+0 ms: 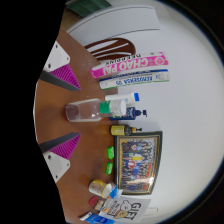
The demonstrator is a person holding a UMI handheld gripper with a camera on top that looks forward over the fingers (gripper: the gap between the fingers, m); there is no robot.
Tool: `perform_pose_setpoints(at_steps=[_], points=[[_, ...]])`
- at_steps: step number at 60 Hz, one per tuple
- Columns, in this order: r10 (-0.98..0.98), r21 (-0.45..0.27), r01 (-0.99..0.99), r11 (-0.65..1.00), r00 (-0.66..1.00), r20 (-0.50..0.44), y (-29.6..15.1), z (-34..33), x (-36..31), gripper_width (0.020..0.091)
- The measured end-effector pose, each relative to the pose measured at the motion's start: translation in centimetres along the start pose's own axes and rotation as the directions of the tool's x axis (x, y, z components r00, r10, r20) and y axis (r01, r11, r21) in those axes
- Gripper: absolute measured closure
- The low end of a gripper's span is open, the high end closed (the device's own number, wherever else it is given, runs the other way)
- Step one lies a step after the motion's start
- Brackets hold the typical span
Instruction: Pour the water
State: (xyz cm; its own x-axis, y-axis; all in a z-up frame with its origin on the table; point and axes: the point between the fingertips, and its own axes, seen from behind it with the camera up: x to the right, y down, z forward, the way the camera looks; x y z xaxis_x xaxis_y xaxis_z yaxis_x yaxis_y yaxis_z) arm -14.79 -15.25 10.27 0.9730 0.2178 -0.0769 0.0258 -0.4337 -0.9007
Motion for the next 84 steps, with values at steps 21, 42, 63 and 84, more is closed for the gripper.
perform_pose_setpoints(at_steps=[21,42,63,84], points=[[-0.008,0.041,0.005,0.999,0.998,0.058,0.8,10.4,-0.6,0.0446],[0.002,0.090,-0.005,0.996,0.999,0.032,-0.9,10.5,0.7,0.0671],[0.531,0.122,-0.565,0.816,0.816,0.230,-14.6,7.7,6.1,0.0673],[0.892,-0.091,-0.987,0.132,0.078,0.446,-21.6,9.6,19.3,0.0671]])
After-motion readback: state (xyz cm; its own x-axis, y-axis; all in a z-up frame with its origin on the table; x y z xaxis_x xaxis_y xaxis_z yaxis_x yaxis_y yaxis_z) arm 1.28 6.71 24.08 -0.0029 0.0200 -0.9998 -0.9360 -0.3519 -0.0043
